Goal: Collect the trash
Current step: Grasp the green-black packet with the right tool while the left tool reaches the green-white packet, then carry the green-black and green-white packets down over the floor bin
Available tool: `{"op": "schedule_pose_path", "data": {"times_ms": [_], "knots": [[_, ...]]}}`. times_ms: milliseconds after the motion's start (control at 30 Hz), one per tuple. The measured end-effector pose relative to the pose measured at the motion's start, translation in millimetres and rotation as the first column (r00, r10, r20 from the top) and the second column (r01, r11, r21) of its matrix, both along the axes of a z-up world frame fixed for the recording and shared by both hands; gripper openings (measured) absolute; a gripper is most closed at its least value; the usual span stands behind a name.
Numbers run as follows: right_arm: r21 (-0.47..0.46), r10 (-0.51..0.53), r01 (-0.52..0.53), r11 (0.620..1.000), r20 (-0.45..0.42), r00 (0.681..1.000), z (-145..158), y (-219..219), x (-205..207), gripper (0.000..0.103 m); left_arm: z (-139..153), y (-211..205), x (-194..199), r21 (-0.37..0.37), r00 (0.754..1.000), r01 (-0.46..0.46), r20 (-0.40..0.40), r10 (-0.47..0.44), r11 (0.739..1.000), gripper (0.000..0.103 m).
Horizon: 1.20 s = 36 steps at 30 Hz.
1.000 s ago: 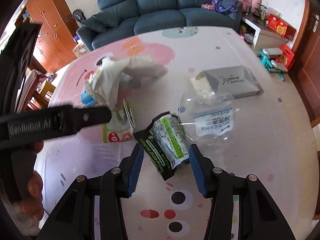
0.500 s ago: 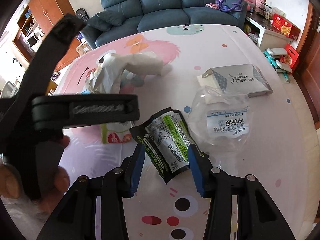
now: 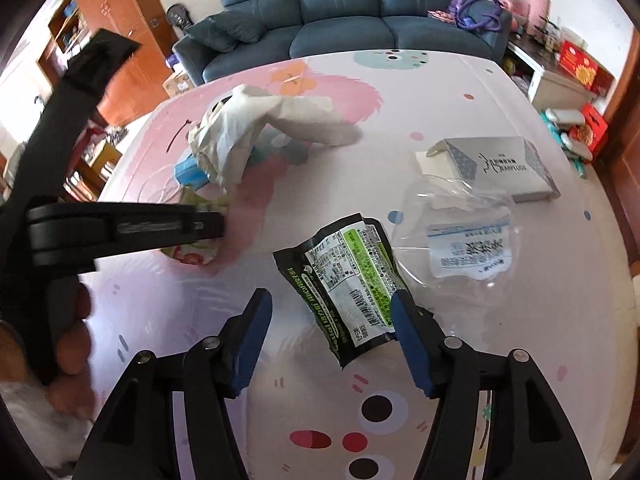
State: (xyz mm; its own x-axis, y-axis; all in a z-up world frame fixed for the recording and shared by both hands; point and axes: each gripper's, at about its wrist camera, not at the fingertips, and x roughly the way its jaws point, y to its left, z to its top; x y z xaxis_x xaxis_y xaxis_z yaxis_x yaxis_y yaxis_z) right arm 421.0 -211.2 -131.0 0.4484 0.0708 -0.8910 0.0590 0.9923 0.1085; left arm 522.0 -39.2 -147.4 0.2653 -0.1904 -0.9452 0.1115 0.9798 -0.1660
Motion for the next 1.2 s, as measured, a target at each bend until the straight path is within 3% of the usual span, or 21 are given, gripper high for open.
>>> {"op": "schedule_pose_path", "data": {"times_ms": [133,200,233,333,367,467,600,800,1000,1200], "knots": [[-0.063,0.033,-0.034,0.997,-0.023,0.999,-7.3,11.0,6.1,0.063,0.2,26.0,-10.9,-0.004,1.0,0.0,-0.014,0.0,1.0,0.025],[-0.096,0.035,-0.04,0.995,-0.047,0.998,-14.4,14.9,9.9,0.054,-0.7,35.9,-16.9,0.001,1.0,-0.002,-0.021,0.002,1.0,0.025],[-0.112,0.031,-0.037,0.993,-0.053,0.998,-17.0,15.6,11.2,0.041,-1.1,40.0,-19.8,0.003,1.0,-0.004,-0.023,0.004,1.0,0.025],[-0.118,0.024,-0.029,0.993,-0.043,0.999,-18.1,16.1,14.7,0.026,-1.0,49.8,-28.5,0.001,1.0,-0.006,-0.03,0.006,1.0,0.025],[-0.113,0.024,-0.028,0.993,-0.038,0.999,-17.0,16.7,15.4,0.002,0.3,51.9,-31.5,0.001,1.0,-0.004,-0.029,0.004,1.0,0.025],[-0.068,0.015,-0.017,0.998,-0.039,0.999,-12.9,16.8,14.5,0.002,4.5,53.2,-38.0,0.001,1.0,0.012,-0.02,-0.012,1.0,0.025],[0.087,-0.019,0.018,0.996,0.011,1.0,9.7,11.8,0.1,0.002,14.8,52.1,-50.0,-0.01,0.999,0.041,-0.005,-0.041,0.999,0.025],[0.303,-0.088,0.068,0.951,0.053,0.995,49.6,1.7,-40.8,0.002,38.7,68.3,-89.1,-0.034,0.997,0.071,0.023,-0.07,0.997,0.025],[0.387,-0.057,0.021,0.922,0.082,0.995,81.5,2.1,-103.5,0.002,66.8,71.5,-145.2,-0.046,0.994,0.085,0.078,-0.081,0.995,0.025],[0.353,0.065,-0.11,0.929,0.137,0.988,103.5,10.9,-196.2,0.002,89.3,67.5,-237.1,-0.042,0.989,0.05,0.139,-0.044,0.998,0.025]]}}
